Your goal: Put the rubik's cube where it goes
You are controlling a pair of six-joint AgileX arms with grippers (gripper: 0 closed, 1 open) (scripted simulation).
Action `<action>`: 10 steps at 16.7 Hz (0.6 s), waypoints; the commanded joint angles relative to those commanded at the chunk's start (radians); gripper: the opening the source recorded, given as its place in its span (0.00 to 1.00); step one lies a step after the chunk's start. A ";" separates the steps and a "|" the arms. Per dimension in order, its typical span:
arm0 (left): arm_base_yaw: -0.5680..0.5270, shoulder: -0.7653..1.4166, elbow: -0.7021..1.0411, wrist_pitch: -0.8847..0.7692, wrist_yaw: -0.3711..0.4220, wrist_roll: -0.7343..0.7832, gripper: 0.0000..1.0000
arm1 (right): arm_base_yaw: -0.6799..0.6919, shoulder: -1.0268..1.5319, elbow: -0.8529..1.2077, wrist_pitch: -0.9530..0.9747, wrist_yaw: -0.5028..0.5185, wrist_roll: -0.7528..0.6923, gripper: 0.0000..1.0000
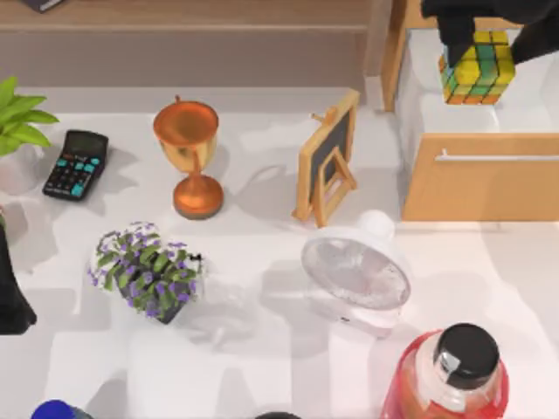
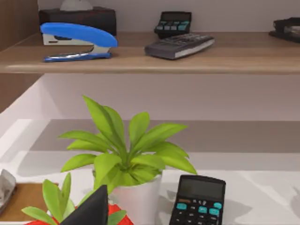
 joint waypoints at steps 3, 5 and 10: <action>0.000 0.000 0.000 0.000 0.000 0.000 1.00 | -0.076 0.081 -0.063 -0.002 0.014 -0.023 0.00; 0.000 0.000 0.000 0.000 0.000 0.000 1.00 | -0.091 0.131 -0.093 0.012 0.015 -0.033 0.00; 0.000 0.000 0.000 0.000 0.000 0.000 1.00 | -0.093 0.152 -0.104 0.021 0.015 -0.037 0.00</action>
